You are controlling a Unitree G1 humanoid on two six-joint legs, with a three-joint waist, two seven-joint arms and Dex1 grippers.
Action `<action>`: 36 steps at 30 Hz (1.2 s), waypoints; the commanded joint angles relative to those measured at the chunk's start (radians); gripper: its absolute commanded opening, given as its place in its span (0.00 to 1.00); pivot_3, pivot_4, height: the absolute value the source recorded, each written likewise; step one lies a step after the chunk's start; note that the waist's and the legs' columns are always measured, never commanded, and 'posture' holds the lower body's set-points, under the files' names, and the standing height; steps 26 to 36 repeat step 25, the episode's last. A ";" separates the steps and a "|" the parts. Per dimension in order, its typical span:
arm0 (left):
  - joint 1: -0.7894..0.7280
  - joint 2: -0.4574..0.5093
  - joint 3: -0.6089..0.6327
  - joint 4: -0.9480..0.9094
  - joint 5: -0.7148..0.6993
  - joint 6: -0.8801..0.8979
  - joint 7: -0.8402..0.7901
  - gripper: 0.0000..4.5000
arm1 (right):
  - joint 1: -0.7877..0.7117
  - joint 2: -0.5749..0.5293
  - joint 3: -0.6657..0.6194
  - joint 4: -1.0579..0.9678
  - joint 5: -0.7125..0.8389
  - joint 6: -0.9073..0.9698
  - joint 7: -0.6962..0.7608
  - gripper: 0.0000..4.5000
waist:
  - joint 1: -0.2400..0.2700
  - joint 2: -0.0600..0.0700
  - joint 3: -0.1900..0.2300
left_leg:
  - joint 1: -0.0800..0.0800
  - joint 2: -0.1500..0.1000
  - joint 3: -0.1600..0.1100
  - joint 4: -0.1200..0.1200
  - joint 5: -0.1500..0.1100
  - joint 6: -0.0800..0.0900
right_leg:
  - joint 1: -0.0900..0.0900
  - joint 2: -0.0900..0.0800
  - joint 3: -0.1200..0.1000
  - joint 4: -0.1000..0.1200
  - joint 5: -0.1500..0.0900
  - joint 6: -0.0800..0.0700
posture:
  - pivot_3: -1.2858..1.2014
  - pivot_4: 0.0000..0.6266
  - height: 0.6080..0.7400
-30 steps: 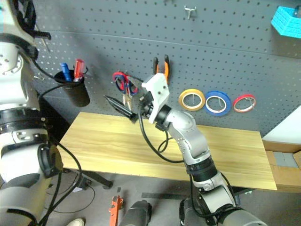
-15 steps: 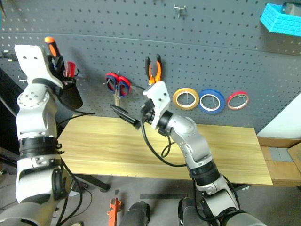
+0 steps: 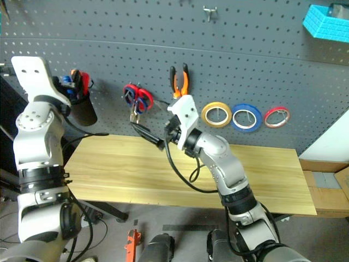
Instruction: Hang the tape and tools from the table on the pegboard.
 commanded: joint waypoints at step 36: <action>0.659 -0.365 -0.243 -0.373 -0.098 0.177 0.003 1.00 | 0.519 -0.223 -0.216 -0.098 -0.244 0.232 -0.429 1.00 | -0.014 0.031 -0.089 | 0.001 0.029 0.024 -0.006 -0.001 0.013 | 0.029 -0.026 -0.042 -0.022 -0.011 0.006 | 0.54 0.05 1.00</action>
